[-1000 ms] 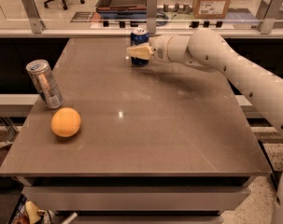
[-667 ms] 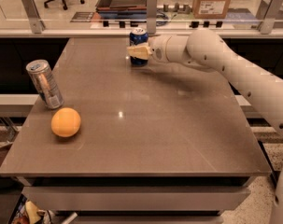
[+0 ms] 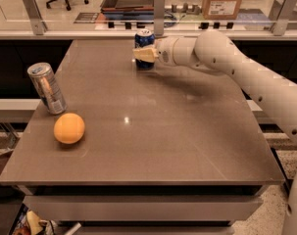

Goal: Move pepsi can near orange

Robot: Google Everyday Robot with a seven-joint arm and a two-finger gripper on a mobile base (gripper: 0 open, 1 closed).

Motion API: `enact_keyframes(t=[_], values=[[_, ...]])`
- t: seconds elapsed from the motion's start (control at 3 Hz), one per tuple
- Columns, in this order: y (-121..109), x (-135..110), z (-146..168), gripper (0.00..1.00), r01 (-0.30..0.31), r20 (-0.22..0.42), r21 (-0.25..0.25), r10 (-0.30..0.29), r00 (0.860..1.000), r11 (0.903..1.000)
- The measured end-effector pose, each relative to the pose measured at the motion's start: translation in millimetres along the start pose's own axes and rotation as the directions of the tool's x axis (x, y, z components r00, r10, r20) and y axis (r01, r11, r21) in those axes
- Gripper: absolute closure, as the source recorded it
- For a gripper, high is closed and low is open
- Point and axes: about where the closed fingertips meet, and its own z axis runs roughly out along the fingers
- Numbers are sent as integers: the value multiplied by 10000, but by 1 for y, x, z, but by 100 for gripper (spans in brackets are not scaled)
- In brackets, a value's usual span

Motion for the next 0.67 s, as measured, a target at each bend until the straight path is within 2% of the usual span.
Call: enact_keyframes(t=[0.33,0.67], values=[[7,-4,-4,100,21,18,-308,-20,10000,9995],[29,-11,-21,100,80,13,-761,-79,10000,9971]])
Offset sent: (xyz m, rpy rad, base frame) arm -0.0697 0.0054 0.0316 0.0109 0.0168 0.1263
